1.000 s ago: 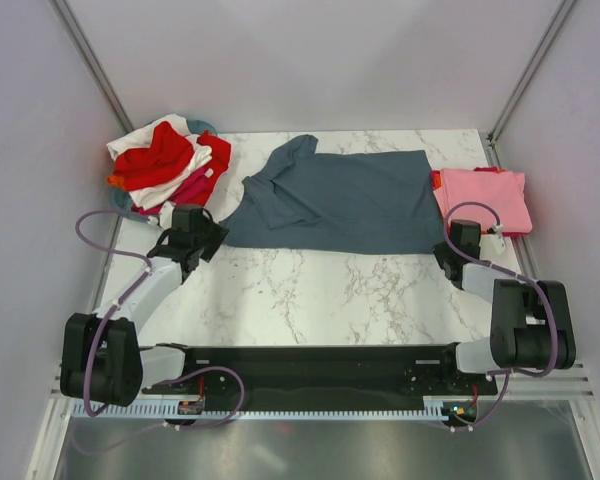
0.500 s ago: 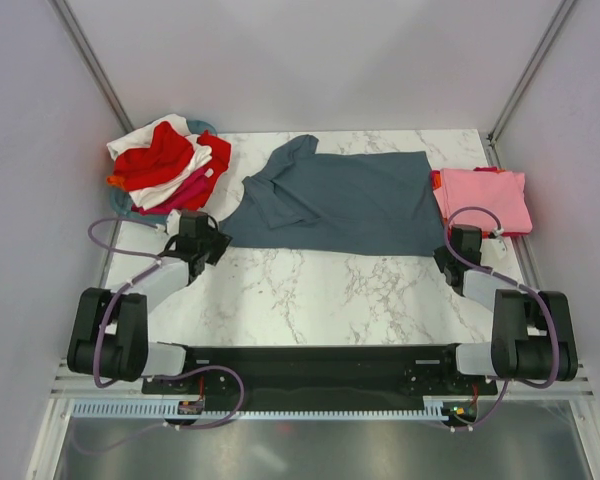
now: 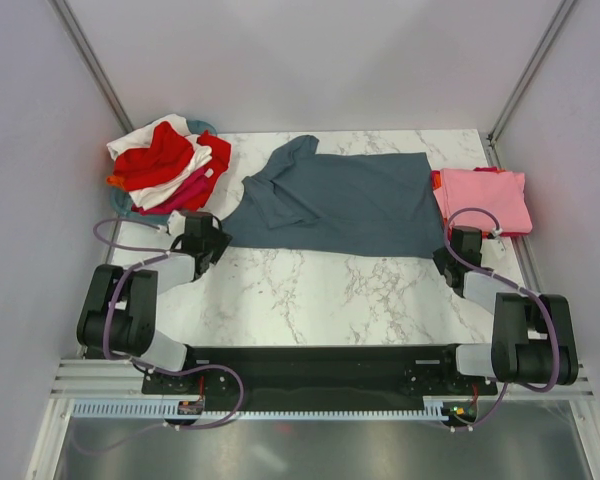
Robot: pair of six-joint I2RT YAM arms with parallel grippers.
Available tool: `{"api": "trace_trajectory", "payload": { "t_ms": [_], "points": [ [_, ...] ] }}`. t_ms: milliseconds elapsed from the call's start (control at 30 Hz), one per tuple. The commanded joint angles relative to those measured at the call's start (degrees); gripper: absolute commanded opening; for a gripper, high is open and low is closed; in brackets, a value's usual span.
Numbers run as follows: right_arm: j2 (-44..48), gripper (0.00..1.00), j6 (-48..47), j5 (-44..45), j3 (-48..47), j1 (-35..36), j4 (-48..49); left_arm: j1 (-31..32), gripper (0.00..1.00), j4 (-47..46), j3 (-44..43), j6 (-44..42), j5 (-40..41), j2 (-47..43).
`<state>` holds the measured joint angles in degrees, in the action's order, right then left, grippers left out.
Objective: Fold and stack the t-shirts
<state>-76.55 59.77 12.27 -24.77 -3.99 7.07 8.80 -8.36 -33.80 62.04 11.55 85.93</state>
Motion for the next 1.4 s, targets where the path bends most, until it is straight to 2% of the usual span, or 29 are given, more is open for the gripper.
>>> {"api": "trace_trajectory", "payload": {
  "t_ms": [0, 100, 133, 233, 533, 667, 933, 1000, 1033, 1133, 1367],
  "points": [
    [1.41, 0.0, -0.36, -0.76, -1.15, -0.23, -0.92, -0.18, 0.48, -1.66, -0.74, 2.56, 6.02, 1.25],
    [1.58, 0.0, -0.18, -1.29, -1.5, -0.23, -1.36, -0.36, 0.32, -1.57, -1.53, 2.47, 6.55, 2.74],
    [2.02, 0.0, -0.09, -1.11, -1.42, -0.23, -1.53, -0.36, 0.16, -1.05, -1.79, 2.38, 6.82, 2.93],
    [2.55, 0.0, -0.09, -1.2, -1.42, -0.23, -1.88, -0.53, 0.02, 0.62, -3.63, 1.07, 8.4, 3.72],
    [5.27, 0.0, 0.17, -0.41, -2.12, -0.23, -4.61, -1.33, 0.02, 8.09, -8.47, 0.98, 8.4, 0.56],
    [7.38, 0.0, -0.62, 0.29, -3.7, -0.14, -6.89, -1.41, 0.02, 12.66, -8.83, 1.24, 8.4, -3.74],
    [8.88, 0.0, 0.0, -0.85, -2.03, -0.23, -8.92, -1.41, 0.02, 13.55, -1.45, 4.67, 6.47, -7.09],
    [8.97, 0.0, -0.09, -1.11, -1.42, -0.23, -9.0, -1.41, 0.11, 13.2, 0.22, 4.49, 5.24, -7.44],
    [9.14, 0.0, -0.09, -1.2, -1.24, -0.23, -8.92, -1.41, 0.29, 12.59, 0.66, 4.06, 4.89, -7.79],
    [9.14, 0.0, -0.18, -1.11, -0.89, -0.23, -8.92, -1.41, 0.52, 11.35, 1.81, 2.65, 4.18, -8.5],
    [8.7, 0.0, -0.09, -1.29, -0.54, -0.23, -9.0, -1.59, 0.55, 6.25, 2.87, 2.56, 2.33, -6.49]
  ]
}}
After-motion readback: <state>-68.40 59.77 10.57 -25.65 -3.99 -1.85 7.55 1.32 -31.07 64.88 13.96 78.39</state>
